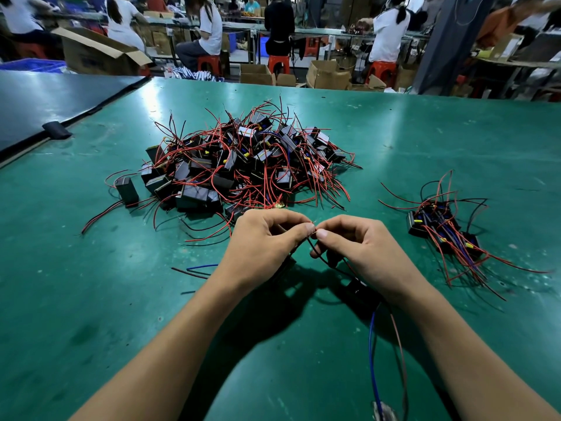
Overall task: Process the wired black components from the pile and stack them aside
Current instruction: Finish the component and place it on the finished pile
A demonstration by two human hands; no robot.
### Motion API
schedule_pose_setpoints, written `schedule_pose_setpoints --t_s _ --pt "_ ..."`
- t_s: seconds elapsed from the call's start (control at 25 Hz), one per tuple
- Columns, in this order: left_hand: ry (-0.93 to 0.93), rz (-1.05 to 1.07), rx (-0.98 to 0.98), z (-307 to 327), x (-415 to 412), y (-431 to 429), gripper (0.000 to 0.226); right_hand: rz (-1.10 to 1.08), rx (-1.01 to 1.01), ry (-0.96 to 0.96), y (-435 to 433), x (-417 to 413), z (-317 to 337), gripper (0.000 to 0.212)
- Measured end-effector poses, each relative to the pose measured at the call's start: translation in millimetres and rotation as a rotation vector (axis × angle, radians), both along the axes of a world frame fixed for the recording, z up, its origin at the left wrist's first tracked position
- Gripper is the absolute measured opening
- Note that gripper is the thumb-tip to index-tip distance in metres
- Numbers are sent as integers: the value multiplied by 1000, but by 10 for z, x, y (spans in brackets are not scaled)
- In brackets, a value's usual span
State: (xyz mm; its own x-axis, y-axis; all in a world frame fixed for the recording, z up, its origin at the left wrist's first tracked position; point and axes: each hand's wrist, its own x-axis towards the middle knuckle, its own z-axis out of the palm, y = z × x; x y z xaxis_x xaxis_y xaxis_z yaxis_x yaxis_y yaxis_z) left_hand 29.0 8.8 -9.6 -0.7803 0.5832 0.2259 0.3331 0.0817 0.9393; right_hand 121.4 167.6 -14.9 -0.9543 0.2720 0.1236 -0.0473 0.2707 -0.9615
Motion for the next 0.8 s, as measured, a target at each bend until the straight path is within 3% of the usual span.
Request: schedule_pose_setpoints --t_s 0.32,0.48,0.8 --pt "112 -28 -35 -20 -19 -23 6 -153 176 141 -58 15 15 5" --pt "175 -37 -58 -13 -8 -7 6 -180 207 140 -66 29 37 9" --pt "116 35 9 -30 -39 -6 4 -112 261 47 -57 46 27 6"
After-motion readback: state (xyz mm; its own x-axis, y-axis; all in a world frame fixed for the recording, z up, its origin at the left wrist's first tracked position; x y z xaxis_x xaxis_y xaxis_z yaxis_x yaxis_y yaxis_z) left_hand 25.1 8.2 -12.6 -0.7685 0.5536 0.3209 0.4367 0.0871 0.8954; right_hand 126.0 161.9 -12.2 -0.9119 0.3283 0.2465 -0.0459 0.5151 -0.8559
